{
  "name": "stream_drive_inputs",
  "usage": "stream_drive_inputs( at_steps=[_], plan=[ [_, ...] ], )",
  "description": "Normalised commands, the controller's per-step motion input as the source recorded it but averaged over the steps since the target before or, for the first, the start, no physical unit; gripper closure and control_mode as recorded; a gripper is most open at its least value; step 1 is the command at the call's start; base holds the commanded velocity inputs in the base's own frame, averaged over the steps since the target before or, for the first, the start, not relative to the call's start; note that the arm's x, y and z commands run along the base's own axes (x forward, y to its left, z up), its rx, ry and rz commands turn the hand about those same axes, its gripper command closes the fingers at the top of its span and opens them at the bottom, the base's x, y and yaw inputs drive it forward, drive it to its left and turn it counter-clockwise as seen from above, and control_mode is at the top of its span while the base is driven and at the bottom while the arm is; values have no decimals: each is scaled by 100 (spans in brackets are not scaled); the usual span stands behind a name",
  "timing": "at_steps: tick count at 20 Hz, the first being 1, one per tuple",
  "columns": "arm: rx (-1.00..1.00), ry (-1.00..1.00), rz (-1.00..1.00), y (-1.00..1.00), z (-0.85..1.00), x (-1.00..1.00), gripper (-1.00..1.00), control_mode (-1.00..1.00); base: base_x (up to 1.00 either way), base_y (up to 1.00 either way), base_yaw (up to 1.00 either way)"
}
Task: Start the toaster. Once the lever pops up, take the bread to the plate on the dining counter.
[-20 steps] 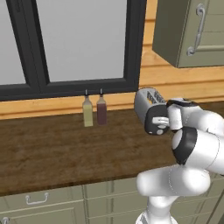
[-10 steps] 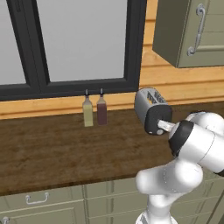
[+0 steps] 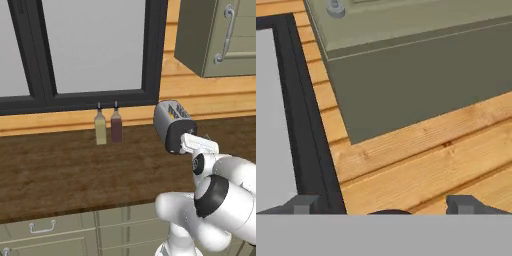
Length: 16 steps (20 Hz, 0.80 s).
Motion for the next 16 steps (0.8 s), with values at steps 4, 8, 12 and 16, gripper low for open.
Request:
stream_drive_inputs(
  at_steps=[4,8,12,16],
  plan=[
    [-1,-57,-50,11,60,-64,-100,-100,0,0,0],
    [0,-34,-28,3,69,-59,-100,-100,0,0,0],
    [0,-15,-14,9,73,-49,-100,-100,0,0,0],
    [7,3,-1,23,93,-22,-100,-100,0,0,0]
  ],
)
